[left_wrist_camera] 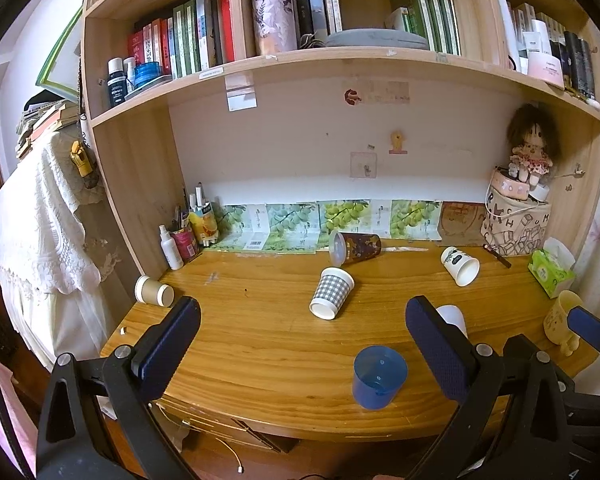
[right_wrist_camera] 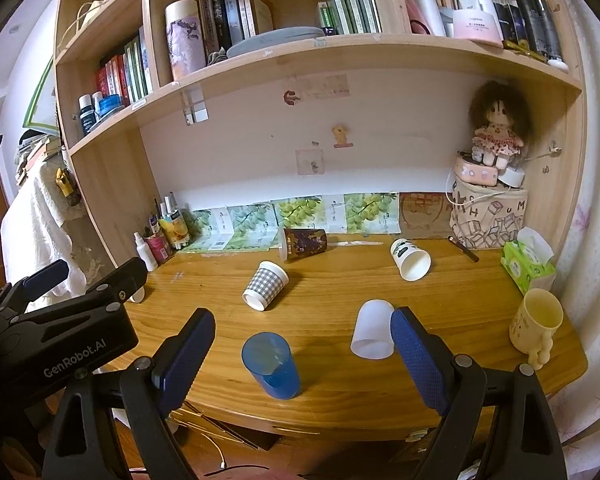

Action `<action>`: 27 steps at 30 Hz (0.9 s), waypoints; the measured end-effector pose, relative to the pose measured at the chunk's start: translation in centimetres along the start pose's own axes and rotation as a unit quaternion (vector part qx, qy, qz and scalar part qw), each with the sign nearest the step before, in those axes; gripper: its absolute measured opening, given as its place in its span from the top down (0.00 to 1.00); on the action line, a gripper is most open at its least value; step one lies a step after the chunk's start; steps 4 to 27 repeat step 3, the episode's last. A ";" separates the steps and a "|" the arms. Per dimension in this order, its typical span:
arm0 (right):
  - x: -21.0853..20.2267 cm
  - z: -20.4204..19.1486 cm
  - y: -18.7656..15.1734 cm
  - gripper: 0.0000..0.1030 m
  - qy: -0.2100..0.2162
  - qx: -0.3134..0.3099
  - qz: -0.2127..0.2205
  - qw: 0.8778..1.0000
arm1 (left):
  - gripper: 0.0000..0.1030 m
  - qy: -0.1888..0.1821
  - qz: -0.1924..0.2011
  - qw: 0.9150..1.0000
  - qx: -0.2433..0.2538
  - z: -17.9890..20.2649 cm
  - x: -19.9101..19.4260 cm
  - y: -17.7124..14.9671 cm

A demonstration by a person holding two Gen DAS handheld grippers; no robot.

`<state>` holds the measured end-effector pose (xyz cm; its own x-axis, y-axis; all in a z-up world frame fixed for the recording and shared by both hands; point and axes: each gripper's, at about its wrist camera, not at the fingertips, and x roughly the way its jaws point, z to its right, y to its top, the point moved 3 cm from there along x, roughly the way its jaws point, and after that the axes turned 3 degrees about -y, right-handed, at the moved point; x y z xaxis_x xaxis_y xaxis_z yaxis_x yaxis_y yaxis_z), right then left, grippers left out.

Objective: Flip cup upright

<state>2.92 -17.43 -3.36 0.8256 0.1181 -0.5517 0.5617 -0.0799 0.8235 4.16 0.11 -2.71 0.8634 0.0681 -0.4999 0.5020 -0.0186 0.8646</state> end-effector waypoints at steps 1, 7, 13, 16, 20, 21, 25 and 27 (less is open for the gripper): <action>0.1 0.0 0.0 0.13 0.000 0.001 -0.002 1.000 | 0.00 0.001 0.000 1.000 0.000 0.0 0.0 0.0; 0.2 0.2 0.0 0.13 0.001 0.002 -0.004 1.000 | 0.00 0.001 -0.001 1.000 0.002 0.1 0.1 0.0; 0.2 0.2 0.0 0.13 0.001 0.002 -0.004 1.000 | 0.00 0.001 -0.001 1.000 0.002 0.1 0.1 0.0; 0.2 0.2 0.0 0.13 0.001 0.002 -0.004 1.000 | 0.00 0.001 -0.001 1.000 0.002 0.1 0.1 0.0; 0.2 0.2 0.0 0.13 0.001 0.002 -0.004 1.000 | 0.00 0.001 -0.001 1.000 0.002 0.1 0.1 0.0; 0.2 0.2 0.0 0.13 0.001 0.002 -0.004 1.000 | 0.00 0.001 -0.001 1.000 0.002 0.1 0.1 0.0; 0.2 0.2 0.0 0.13 0.001 0.002 -0.004 1.000 | 0.00 0.001 -0.001 1.000 0.002 0.1 0.1 0.0; 0.2 0.2 0.0 0.13 0.001 0.002 -0.004 1.000 | 0.00 0.001 -0.001 1.000 0.002 0.1 0.1 0.0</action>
